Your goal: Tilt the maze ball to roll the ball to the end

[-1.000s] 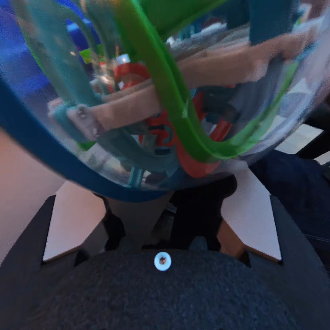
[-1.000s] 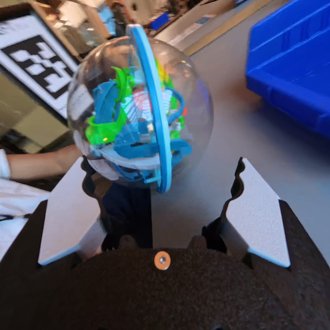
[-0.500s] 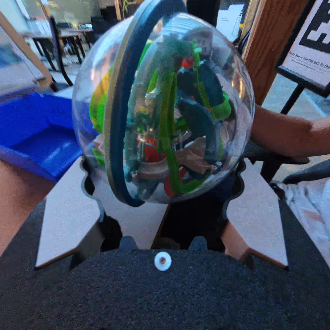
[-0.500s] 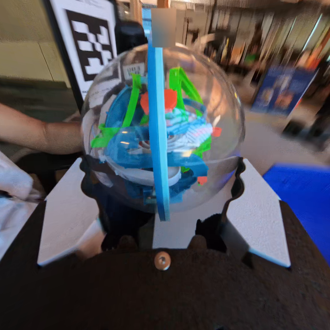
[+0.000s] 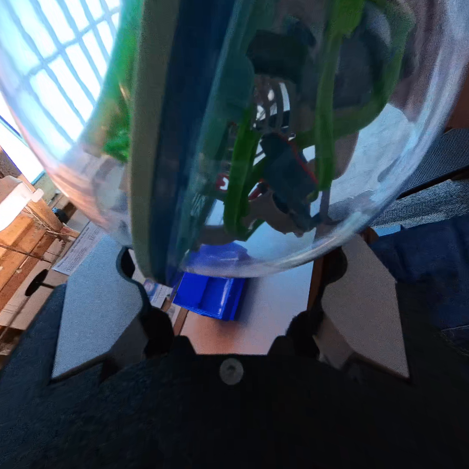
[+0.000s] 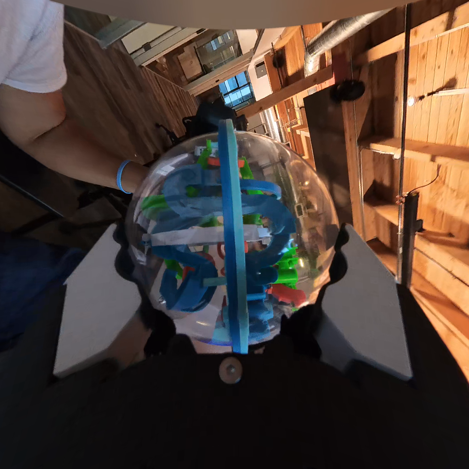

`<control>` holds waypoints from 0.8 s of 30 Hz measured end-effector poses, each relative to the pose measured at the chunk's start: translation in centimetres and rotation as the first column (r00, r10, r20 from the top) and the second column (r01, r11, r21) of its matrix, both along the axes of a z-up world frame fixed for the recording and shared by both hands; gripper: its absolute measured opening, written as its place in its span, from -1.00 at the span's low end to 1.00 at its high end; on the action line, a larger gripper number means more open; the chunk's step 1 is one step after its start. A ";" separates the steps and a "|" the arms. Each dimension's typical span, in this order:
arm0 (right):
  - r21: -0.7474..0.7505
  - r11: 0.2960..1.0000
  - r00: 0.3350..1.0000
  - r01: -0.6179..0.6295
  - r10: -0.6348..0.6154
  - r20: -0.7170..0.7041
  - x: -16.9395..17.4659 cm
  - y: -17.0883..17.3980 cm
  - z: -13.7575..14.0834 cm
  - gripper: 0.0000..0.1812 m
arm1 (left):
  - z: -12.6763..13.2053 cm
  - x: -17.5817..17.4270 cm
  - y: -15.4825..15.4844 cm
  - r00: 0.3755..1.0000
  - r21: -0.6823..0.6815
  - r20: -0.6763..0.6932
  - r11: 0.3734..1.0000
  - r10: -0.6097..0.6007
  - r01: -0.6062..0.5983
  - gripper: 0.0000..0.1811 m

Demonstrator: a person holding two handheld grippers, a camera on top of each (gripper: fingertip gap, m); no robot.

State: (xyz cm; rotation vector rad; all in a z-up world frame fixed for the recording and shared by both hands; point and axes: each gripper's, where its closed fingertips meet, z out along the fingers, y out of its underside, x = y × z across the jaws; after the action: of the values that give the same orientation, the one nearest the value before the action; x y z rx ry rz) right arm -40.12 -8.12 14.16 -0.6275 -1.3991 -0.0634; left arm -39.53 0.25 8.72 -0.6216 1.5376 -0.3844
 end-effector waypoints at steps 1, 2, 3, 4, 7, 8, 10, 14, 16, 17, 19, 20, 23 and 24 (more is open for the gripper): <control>0.022 1.000 1.000 0.006 -0.007 0.011 0.0 -0.3 0.0 0.71 | 0.3 -0.1 -0.2 1.000 0.023 0.010 1.000 0.004 -0.004 0.70; 0.035 0.999 1.000 0.013 -0.014 0.017 0.1 -0.5 0.1 0.71 | 0.6 -0.2 -0.4 1.000 0.042 0.022 0.999 0.004 -0.005 0.70; 0.034 0.999 1.000 0.020 -0.020 0.015 0.4 -0.4 0.2 0.71 | 0.9 -0.3 -0.6 0.999 0.052 0.034 0.999 0.001 -0.003 0.70; 0.014 1.000 1.000 0.023 -0.023 0.000 0.9 0.0 0.3 0.70 | 1.2 -0.3 -0.8 0.999 0.047 0.045 0.999 -0.010 0.008 0.70; -0.172 0.985 0.995 0.011 -0.029 -0.098 3.0 2.7 0.3 0.70 | 1.1 0.1 0.0 0.999 -0.094 0.018 0.995 -0.028 0.029 0.69; -0.255 0.967 0.990 -0.017 -0.020 -0.142 3.7 3.9 0.0 0.71 | 0.5 0.6 0.8 1.000 -0.177 -0.020 0.984 -0.016 0.012 0.69; -0.401 0.912 0.974 -0.084 -0.011 -0.227 5.1 6.7 -1.0 0.71 | -1.5 1.6 2.8 0.995 -0.342 -0.097 0.939 -0.006 -0.028 0.69; -0.670 0.723 0.934 -0.168 -0.099 -0.342 7.6 13.6 -5.2 0.70 | -6.5 3.6 7.5 0.983 -0.649 -0.169 0.759 -0.073 -0.055 0.67; -0.762 0.615 0.914 -0.204 -0.160 -0.374 8.6 16.7 -7.8 0.68 | -8.9 4.3 9.5 0.981 -0.756 -0.160 0.652 -0.110 -0.051 0.67; -0.786 0.579 0.906 -0.218 -0.179 -0.384 8.9 17.8 -8.9 0.69 | -10.0 4.5 10.3 0.980 -0.788 -0.156 0.614 -0.120 -0.051 0.67; -0.814 0.530 0.898 -0.235 -0.201 -0.390 9.3 19.4 -10.8 0.70 | -11.7 4.6 11.6 0.979 -0.820 -0.163 0.569 -0.125 -0.064 0.67; -0.823 0.516 0.899 -0.238 -0.204 -0.388 9.4 19.9 -11.6 0.70 | -12.2 4.6 12.1 0.979 -0.823 -0.168 0.563 -0.120 -0.072 0.67; -0.820 0.506 0.893 -0.268 -0.190 -0.409 9.4 20.7 -12.8 0.69 | -12.3 4.3 13.0 0.982 -0.808 -0.166 0.583 -0.091 -0.082 0.67; -0.820 0.503 0.892 -0.273 -0.186 -0.411 9.3 20.8 -13.0 0.69 | -12.0 4.1 13.1 0.983 -0.800 -0.166 0.594 -0.082 -0.086 0.66</control>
State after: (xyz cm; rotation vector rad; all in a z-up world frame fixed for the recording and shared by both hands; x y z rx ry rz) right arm -30.79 12.68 1.13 -1.3539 -0.8889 0.8674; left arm -35.43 13.37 -3.31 -1.4109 1.4875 -1.0902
